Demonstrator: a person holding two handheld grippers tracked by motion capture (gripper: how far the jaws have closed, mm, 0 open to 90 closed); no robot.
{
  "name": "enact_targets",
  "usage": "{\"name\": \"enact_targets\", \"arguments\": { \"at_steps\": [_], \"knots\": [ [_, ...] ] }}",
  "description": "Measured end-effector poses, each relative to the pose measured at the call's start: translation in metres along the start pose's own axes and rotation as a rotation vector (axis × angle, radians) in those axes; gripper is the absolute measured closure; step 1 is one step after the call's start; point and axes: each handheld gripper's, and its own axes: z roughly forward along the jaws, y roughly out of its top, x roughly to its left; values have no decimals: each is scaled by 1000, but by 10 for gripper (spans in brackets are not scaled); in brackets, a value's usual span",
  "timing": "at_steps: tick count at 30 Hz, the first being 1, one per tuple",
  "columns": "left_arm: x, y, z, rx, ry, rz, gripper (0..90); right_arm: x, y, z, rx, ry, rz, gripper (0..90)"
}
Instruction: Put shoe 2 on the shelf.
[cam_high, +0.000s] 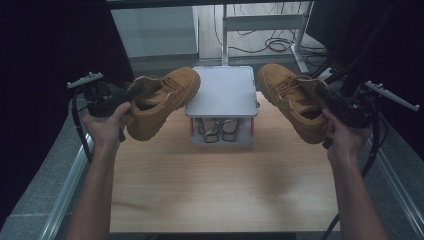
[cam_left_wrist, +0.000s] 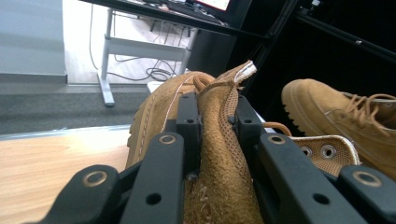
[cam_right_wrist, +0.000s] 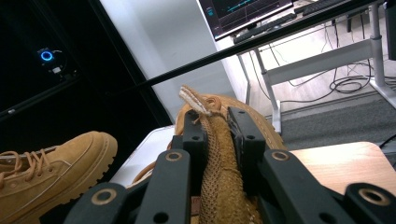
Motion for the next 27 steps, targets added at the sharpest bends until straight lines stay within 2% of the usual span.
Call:
{"name": "enact_targets", "arguments": {
  "at_steps": [6, 17, 20, 27],
  "knots": [
    [-8, 7, 16, -4, -28, -22, 772, 7, -1, 14, -2, 1, 15, 782],
    [-19, 14, 44, -20, -37, -51, 770, 29, -1, 40, 1, 0, 38, 782],
    [-22, 16, 50, -19, -35, -48, 769, 36, -2, 49, 1, 5, 69, 782],
    [-23, 20, 70, -6, -37, -70, 768, 50, -6, 77, 7, 9, 110, 782]
  ]
}}
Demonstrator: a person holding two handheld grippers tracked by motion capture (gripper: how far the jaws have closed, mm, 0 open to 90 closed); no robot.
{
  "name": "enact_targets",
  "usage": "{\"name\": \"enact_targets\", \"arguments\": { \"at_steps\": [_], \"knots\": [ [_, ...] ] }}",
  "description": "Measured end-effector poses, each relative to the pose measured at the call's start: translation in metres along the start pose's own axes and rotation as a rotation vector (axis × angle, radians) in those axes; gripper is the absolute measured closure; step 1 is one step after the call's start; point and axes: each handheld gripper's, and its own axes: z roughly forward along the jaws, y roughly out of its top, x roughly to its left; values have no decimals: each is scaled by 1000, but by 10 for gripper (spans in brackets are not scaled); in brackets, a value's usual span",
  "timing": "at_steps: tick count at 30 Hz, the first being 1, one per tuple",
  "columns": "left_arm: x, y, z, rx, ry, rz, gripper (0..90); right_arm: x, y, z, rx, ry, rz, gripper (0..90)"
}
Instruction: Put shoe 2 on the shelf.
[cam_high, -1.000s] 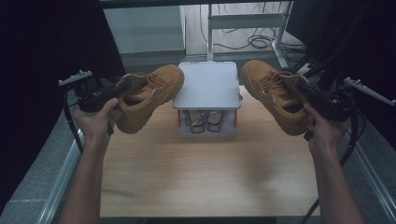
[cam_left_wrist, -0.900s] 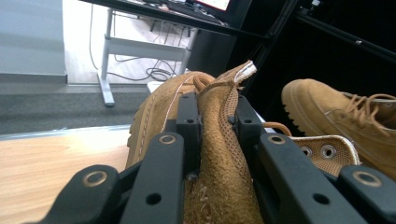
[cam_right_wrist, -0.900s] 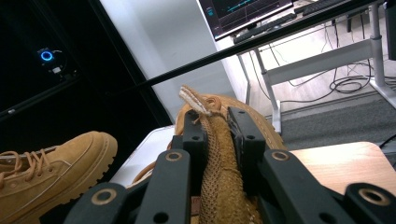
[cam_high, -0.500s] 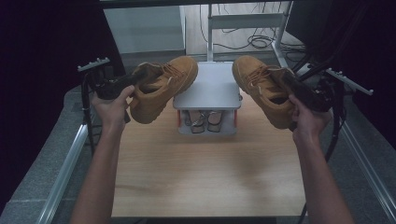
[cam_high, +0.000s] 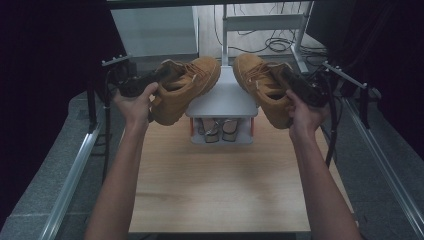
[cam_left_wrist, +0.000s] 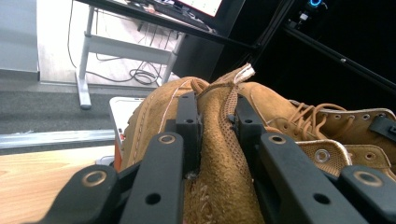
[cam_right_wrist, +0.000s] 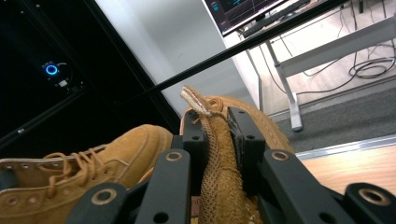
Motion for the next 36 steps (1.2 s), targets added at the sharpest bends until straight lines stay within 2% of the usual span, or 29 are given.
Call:
{"name": "enact_targets", "arguments": {
  "at_steps": [6, 10, 20, 23, 27, 31, 33, 35, 36],
  "knots": [
    [0, 1, 16, 6, 5, -3, 767, 6, -5, 21, 14, 4, 37, 782],
    [3, 1, 25, 7, 3, -22, 766, 7, -8, 32, 24, 3, 54, 782],
    [15, 7, 37, 4, -1, -56, 763, 17, -6, 59, 40, 0, 86, 782],
    [20, 7, 40, 14, -5, -75, 762, 16, -8, 65, 53, -1, 97, 782],
    [25, 5, 46, 34, -6, -86, 760, 11, -9, 72, 85, 0, 135, 780],
    [28, 0, 57, 66, -4, -70, 757, 14, -2, 82, 157, -20, 60, 761],
    [31, -1, 61, 65, -9, -78, 754, 16, 0, 88, 188, -26, 37, 747],
    [33, 0, 62, 77, -14, -78, 750, 17, 2, 91, 191, -44, -13, 735],
    [35, 2, 62, 85, -11, -72, 749, 17, 3, 92, 200, -45, -17, 730]
  ]
}}
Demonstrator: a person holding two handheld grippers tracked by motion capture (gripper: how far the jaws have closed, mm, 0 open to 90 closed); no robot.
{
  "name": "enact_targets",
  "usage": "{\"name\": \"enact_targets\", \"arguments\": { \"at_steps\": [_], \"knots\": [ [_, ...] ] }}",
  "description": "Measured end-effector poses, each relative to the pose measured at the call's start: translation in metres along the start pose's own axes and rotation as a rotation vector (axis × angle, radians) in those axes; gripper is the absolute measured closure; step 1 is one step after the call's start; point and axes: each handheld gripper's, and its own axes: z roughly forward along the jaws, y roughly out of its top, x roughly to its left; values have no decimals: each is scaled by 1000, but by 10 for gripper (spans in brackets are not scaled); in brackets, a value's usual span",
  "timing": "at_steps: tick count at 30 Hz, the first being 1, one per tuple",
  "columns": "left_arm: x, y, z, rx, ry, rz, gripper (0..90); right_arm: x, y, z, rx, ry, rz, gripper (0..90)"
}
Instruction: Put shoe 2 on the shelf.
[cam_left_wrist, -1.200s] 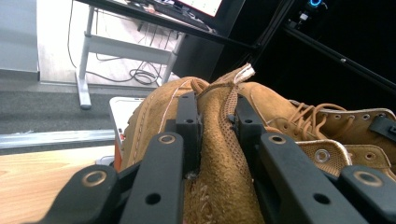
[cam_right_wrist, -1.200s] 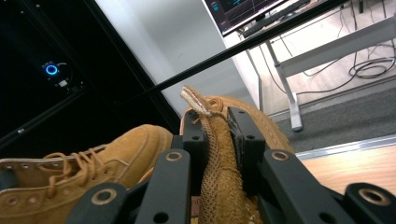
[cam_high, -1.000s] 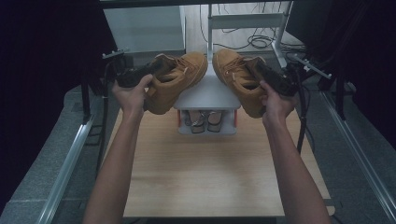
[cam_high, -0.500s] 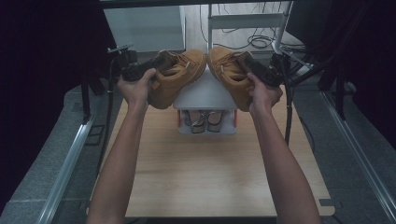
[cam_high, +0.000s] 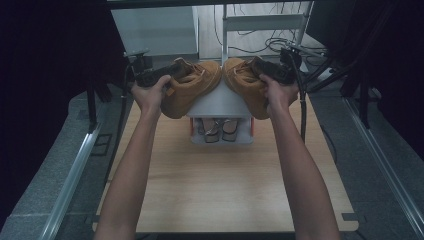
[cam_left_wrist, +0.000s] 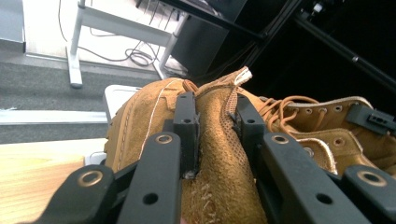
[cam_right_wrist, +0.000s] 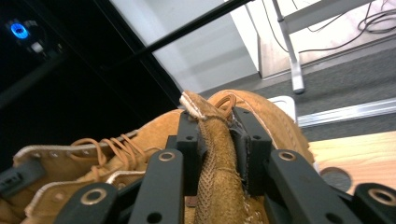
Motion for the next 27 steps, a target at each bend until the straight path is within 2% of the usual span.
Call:
{"name": "enact_targets", "arguments": {
  "at_steps": [3, 5, 17, 20, 23, 25, 27],
  "knots": [
    [3, 1, 3, 26, 6, 14, 738, -7, 3, 1, 10, 7, -1, 711],
    [6, 1, 5, 39, 1, 6, 727, -12, 5, 0, 16, 10, 4, 695],
    [4, 1, 12, 51, -19, 15, 679, -28, 11, 2, 36, 47, 2, 641],
    [7, 1, 11, 48, -16, 23, 620, -29, 12, 2, 44, 64, -4, 602],
    [9, 2, 11, 56, -24, 38, 544, -31, 13, 1, 35, 80, -31, 547],
    [9, 3, 10, 54, -27, 46, 484, -33, 15, 0, 30, 103, -31, 476],
    [8, 4, 9, 47, -30, 50, 423, -35, 15, 0, 30, 119, -38, 471]
  ]
}}
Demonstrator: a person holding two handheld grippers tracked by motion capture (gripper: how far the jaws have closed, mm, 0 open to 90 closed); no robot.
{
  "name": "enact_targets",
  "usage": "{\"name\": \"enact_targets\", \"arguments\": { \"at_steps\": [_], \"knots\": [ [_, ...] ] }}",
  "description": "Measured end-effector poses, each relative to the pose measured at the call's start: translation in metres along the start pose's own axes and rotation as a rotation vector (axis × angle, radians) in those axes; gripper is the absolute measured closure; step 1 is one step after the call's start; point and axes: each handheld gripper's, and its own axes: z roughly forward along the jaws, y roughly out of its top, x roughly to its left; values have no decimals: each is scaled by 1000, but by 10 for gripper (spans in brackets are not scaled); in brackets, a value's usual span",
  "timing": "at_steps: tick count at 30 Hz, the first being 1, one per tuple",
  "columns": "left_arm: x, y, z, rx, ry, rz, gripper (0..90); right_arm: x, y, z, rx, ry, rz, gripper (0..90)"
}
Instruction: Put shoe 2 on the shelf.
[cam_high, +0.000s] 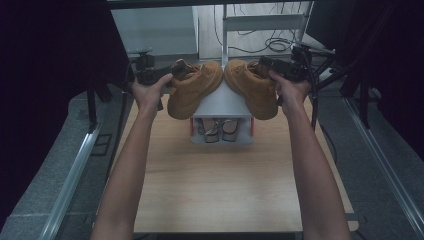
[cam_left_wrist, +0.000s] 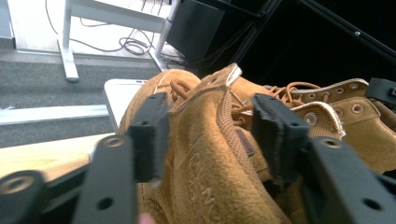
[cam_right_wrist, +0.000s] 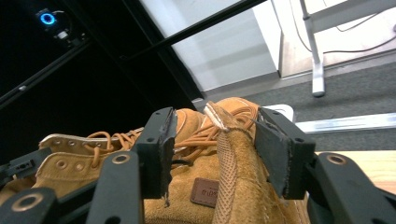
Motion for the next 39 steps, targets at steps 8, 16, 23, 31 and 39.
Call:
{"name": "enact_targets", "arguments": {
  "at_steps": [8, 16, 23, 31, 39],
  "knots": [
    [-2, 2, -14, -33, 5, 35, 388, -2, -1, -4, -26, 14, -1, 403],
    [0, -1, -37, -49, 2, 76, 393, -1, 4, -27, -63, 35, -39, 420],
    [3, -10, -62, -85, -8, 97, 433, -9, 1, -55, -107, 85, -67, 526],
    [11, -22, -78, -85, 17, 100, 521, -26, -8, -71, -106, 52, -82, 681],
    [22, -35, -85, -43, 48, 99, 761, -41, -22, -80, -83, 3, -130, 842]
  ]
}}
